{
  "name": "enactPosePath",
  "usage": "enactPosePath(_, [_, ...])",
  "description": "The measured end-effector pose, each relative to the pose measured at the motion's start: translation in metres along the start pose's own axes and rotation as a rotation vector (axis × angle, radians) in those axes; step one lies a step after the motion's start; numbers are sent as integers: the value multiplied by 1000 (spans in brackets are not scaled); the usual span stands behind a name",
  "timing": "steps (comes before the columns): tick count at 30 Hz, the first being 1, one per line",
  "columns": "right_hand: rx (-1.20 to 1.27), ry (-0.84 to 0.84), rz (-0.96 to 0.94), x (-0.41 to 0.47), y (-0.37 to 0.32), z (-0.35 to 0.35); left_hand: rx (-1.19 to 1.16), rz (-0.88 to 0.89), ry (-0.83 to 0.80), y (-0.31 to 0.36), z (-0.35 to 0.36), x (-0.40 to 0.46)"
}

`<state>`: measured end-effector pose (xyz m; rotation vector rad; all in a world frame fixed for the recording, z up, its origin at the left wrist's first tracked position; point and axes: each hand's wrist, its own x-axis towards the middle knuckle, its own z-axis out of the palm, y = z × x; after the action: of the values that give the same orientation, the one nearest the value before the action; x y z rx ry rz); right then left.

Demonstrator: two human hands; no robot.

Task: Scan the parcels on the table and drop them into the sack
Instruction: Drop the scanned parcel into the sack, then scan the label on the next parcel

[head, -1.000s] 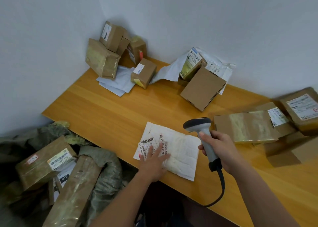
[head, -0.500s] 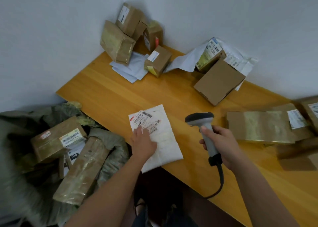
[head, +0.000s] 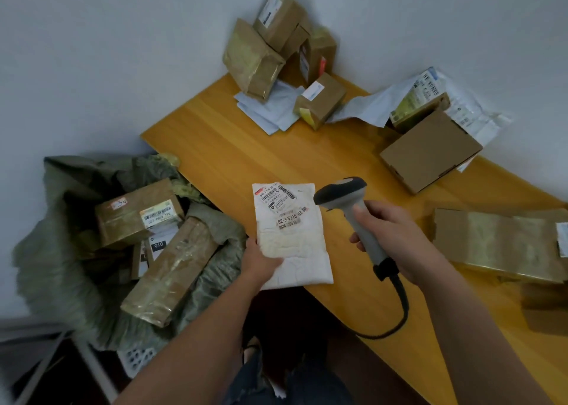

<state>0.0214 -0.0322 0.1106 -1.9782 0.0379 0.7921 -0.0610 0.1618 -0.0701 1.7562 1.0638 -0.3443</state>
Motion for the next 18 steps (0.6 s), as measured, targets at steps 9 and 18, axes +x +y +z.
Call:
enactPosePath(9, [-158,-5,-168,-19,-58,-9,19,47,-51,-1,-23,5])
enactPosePath(18, [-156,40,-249,-34,-81,-24,21,36,-73,0,-36,12])
